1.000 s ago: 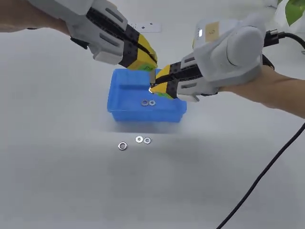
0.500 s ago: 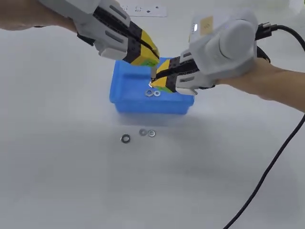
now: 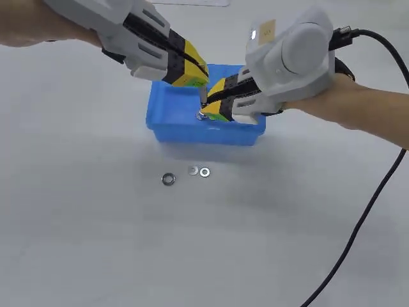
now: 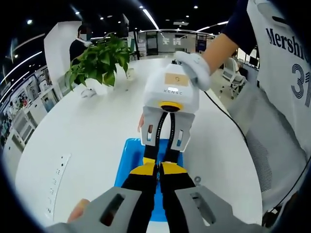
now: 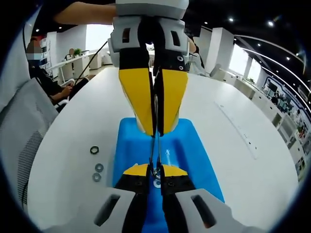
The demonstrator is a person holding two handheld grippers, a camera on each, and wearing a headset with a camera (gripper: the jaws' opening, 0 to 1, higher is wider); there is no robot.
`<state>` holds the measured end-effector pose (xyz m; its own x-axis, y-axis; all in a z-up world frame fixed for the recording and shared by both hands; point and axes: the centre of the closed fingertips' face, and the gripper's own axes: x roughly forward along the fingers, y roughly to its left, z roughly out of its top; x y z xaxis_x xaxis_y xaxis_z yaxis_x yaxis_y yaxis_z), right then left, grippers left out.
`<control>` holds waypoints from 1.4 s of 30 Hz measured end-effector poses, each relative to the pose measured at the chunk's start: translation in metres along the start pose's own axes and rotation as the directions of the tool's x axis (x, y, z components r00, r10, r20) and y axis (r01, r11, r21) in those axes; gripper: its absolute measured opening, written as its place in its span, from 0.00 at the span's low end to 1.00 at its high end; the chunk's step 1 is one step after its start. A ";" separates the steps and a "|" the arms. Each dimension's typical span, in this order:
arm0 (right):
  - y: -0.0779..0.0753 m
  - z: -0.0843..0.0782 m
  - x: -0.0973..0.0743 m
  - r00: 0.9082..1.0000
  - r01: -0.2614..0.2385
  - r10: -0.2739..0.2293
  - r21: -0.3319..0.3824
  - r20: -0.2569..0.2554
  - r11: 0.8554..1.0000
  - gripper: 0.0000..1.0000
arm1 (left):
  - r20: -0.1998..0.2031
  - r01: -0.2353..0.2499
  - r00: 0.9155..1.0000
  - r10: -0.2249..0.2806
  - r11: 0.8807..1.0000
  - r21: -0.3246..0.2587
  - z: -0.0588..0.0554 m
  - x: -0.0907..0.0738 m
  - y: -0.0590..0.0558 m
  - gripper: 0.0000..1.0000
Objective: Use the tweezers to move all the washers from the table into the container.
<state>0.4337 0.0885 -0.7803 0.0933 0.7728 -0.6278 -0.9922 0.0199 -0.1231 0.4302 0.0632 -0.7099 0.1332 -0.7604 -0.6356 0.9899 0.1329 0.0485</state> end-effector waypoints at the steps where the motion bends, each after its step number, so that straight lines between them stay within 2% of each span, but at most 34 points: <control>1: 0.000 0.000 0.000 1.000 0.001 -0.001 0.000 -0.001 1.000 0.09 | 0.000 0.001 1.000 -0.001 1.000 -0.003 -0.001 0.000 0.000 0.06; 7: 0.000 -0.004 0.001 1.000 0.007 -0.007 0.001 -0.010 1.000 0.09 | 0.009 -0.003 1.000 0.003 1.000 -0.017 -0.004 0.002 -0.001 0.06; 17: 0.000 -0.001 -0.002 1.000 0.028 -0.028 0.008 -0.007 1.000 0.10 | 0.012 -0.008 1.000 0.008 1.000 -0.009 -0.001 0.000 -0.002 0.06; 31: 0.002 0.017 -0.021 0.998 0.062 -0.062 -0.015 0.023 0.998 0.10 | 0.032 -0.025 0.999 0.024 1.000 0.017 0.019 -0.016 -0.007 0.06; 42: 0.016 0.035 -0.036 0.997 0.071 -0.069 -0.058 0.036 0.996 0.10 | 0.040 -0.037 0.999 0.036 0.999 0.039 0.035 -0.030 -0.023 0.06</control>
<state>0.4120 0.0828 -0.7329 0.1590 0.7918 -0.5897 -0.9765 0.0381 -0.2122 0.4051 0.0614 -0.6650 0.1704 -0.7803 -0.6018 0.9854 0.1361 0.1025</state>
